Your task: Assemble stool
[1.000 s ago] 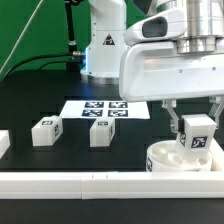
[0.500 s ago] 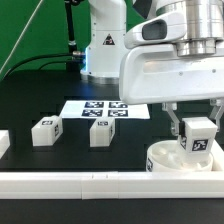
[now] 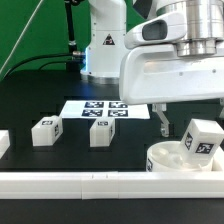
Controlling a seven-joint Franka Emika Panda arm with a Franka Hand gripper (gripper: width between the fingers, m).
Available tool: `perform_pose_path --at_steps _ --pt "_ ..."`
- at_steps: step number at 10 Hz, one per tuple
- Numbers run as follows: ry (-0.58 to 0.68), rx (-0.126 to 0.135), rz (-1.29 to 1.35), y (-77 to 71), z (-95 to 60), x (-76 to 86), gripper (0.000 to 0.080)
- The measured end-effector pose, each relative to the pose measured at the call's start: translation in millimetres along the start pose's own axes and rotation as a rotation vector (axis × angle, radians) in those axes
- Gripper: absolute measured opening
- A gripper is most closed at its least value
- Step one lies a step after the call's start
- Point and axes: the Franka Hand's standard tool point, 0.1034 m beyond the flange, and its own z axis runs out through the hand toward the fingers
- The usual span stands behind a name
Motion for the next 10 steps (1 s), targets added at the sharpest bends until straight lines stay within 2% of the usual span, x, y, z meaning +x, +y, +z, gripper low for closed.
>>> perform_pose_path --at_steps 5,8,9,10 --pt "0.001 0.001 -0.001 -0.6 -0.5 0.9 0.0649" --pt "-0.009 0.016 -0.009 -15.1 -15.6 32.1 0.0649" --pt "-0.013 0.018 -0.008 -16.3 -11.3 29.8 0.0649" --pt "-0.072 0.016 -0.007 -13.4 -6.4 19.0 0.0649"
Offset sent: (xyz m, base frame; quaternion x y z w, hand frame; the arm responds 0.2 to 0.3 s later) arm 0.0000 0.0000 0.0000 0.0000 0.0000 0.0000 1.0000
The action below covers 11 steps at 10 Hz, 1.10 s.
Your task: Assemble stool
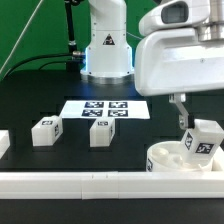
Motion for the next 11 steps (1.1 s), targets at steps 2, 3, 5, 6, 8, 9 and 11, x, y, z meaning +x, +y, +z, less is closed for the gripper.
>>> perform_pose_path --at_steps 2,3,5,6,8,9,11 --pt "-0.217 0.01 0.044 12.1 2.1 -23.0 0.0649" --pt "-0.29 0.016 0.06 13.6 3.5 -30.9 0.0649" --pt "-0.405 0.021 0.068 8.4 4.2 -33.7 0.0649" --pt "-0.367 0.022 0.064 4.9 5.5 -24.9 0.0649" --pt "-0.359 0.022 0.061 3.1 8.4 -22.9 0.0649" --pt "-0.355 0.022 0.059 2.7 8.6 -21.1 0.0649" --pt "-0.341 0.022 0.056 3.2 8.2 -17.7 0.0649"
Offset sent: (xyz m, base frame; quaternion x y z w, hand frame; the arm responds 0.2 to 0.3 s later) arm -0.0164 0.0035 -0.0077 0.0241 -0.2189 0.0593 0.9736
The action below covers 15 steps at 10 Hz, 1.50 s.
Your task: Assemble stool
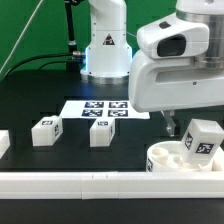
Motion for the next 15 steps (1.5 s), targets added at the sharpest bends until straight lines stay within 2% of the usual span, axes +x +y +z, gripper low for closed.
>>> perform_pose_path --at_steps 1,2,3,4,8,10,12,13,14,15 --pt "-0.001 0.001 0.008 -0.1 0.4 -0.3 0.064" --pt "-0.001 0.001 0.019 -0.1 0.5 -0.3 0.0476" --pt "-0.001 0.001 0.032 -0.3 0.5 -0.3 0.0476" --pt "0.001 0.001 0.094 -0.1 -0.4 0.1 0.035" --pt "0.002 0.003 0.378 -0.6 0.3 0.2 0.0348" --pt "0.052 0.021 0.568 3.8 2.7 -0.5 0.0341" --pt "0.08 0.07 0.781 5.0 3.7 -1.3 0.0341" --pt "0.082 0.115 0.922 5.0 3.9 -2.8 0.0341" --pt "0.08 0.149 1.072 4.0 4.6 -4.1 0.0341" --pt "0.068 0.151 1.118 1.8 4.6 -5.3 0.0341"
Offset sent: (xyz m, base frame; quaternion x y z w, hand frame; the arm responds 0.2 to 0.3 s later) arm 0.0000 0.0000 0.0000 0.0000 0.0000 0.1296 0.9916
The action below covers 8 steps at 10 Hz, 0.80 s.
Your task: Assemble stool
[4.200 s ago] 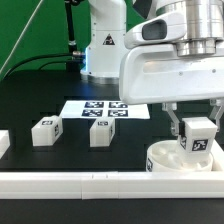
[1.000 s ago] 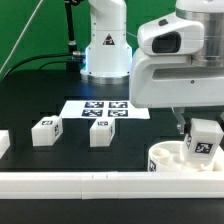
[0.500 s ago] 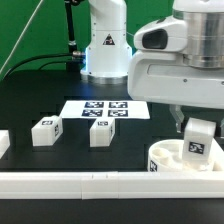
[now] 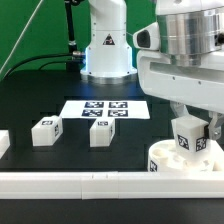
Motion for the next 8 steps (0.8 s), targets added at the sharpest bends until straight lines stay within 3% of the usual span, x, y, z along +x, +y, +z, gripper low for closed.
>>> perform_pose_path --at_steps 4,6,8 --pt "-0.024 0.015 0.264 -1.4 1.5 -3.1 0.0341" --pt "-0.075 0.107 0.664 -3.5 2.6 -2.5 0.0341" --pt "-0.098 0.115 0.781 -5.5 3.5 -7.2 0.0341"
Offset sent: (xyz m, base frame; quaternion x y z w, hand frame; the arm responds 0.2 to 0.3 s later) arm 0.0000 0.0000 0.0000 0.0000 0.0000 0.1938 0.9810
